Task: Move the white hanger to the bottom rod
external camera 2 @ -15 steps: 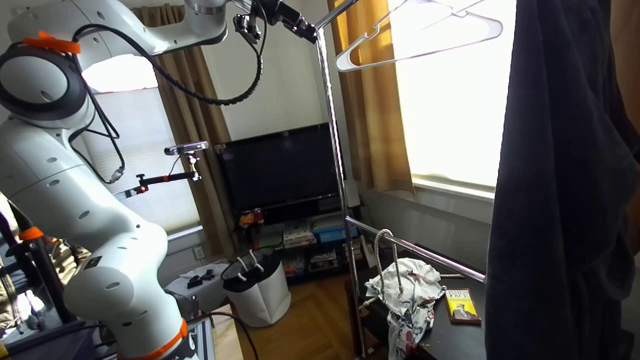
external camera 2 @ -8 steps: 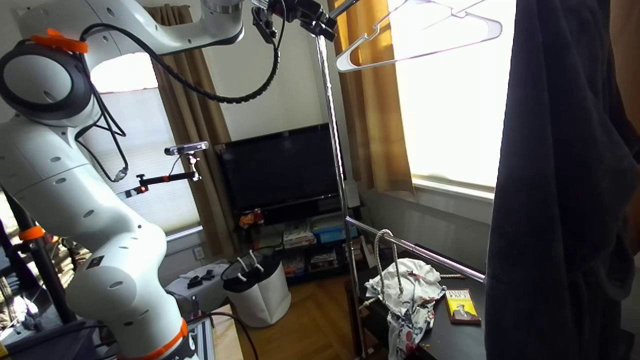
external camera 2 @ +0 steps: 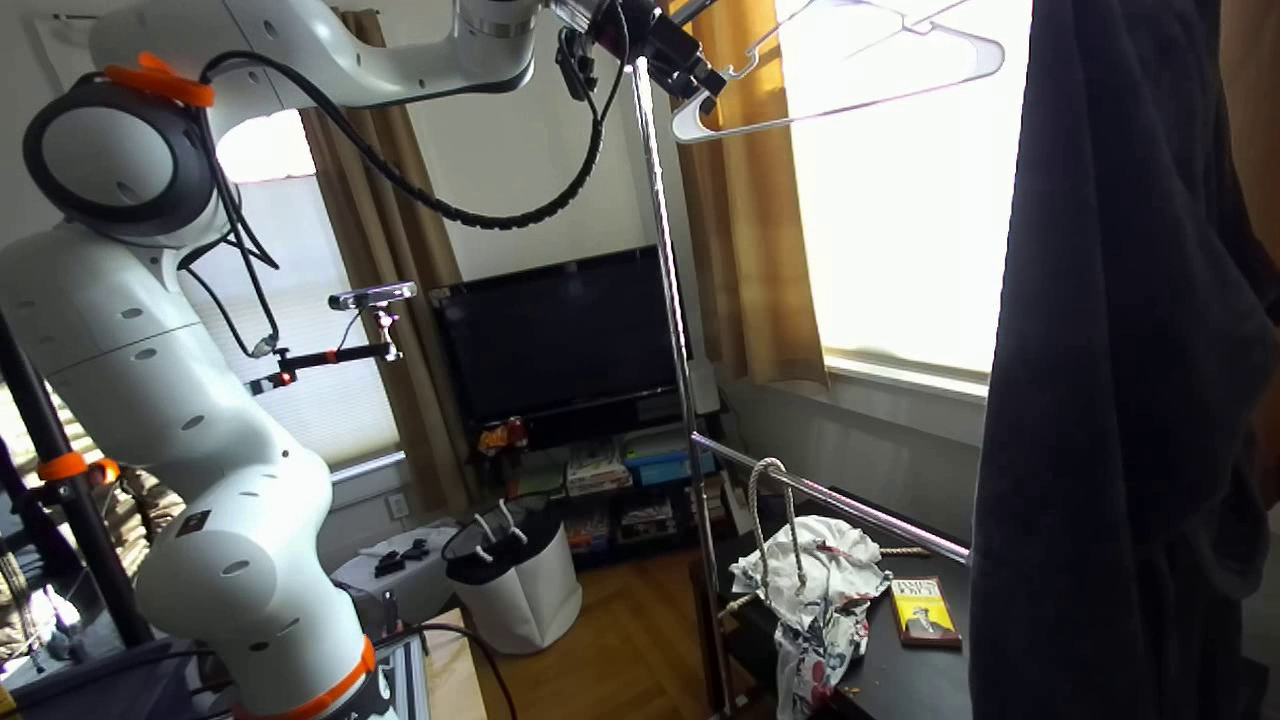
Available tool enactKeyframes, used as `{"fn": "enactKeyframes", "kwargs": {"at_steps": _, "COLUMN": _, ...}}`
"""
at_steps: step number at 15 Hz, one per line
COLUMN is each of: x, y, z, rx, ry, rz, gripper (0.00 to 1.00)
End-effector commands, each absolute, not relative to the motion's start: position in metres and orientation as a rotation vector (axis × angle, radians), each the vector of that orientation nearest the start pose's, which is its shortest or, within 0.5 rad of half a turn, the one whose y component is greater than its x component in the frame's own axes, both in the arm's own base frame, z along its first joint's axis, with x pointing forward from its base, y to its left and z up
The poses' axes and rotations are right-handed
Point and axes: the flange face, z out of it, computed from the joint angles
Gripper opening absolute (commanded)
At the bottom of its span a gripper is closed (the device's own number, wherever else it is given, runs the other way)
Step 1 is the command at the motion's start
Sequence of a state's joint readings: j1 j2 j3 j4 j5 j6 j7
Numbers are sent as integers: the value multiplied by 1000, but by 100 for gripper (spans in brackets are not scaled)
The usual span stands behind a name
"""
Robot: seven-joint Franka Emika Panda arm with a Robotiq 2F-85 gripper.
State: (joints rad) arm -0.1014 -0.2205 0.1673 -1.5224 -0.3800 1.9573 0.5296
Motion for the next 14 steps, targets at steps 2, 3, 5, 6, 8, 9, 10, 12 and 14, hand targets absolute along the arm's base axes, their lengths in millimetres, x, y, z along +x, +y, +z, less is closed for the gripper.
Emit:
{"fn": "enactKeyframes", "kwargs": {"at_steps": 2, "x": 503, "y": 21, "z": 815, "rx": -2995, "ry": 690, "rz": -1194, "gripper": 53}}
{"fn": "enactKeyframes", "kwargs": {"at_steps": 3, "x": 505, "y": 17, "z": 817, "rx": -2969, "ry": 732, "rz": -1209, "gripper": 46}}
{"fn": "enactKeyframes", "kwargs": {"at_steps": 5, "x": 510, "y": 12, "z": 822, "rx": -2926, "ry": 791, "rz": -1243, "gripper": 31}}
{"fn": "enactKeyframes", "kwargs": {"at_steps": 6, "x": 513, "y": 9, "z": 823, "rx": -2914, "ry": 820, "rz": -1263, "gripper": 24}}
{"fn": "enactKeyframes", "kwargs": {"at_steps": 8, "x": 517, "y": 7, "z": 824, "rx": -2891, "ry": 853, "rz": -1286, "gripper": 8}}
{"fn": "enactKeyframes", "kwargs": {"at_steps": 9, "x": 519, "y": 7, "z": 824, "rx": -2883, "ry": 863, "rz": -1301, "gripper": 1}}
{"fn": "enactKeyframes", "kwargs": {"at_steps": 10, "x": 521, "y": 7, "z": 824, "rx": -2871, "ry": 882, "rz": -1335, "gripper": 0}}
{"fn": "enactKeyframes", "kwargs": {"at_steps": 12, "x": 522, "y": 8, "z": 827, "rx": -2848, "ry": 913, "rz": -1393, "gripper": 1}}
{"fn": "enactKeyframes", "kwargs": {"at_steps": 14, "x": 517, "y": 13, "z": 834, "rx": -2825, "ry": 920, "rz": -1437, "gripper": 2}}
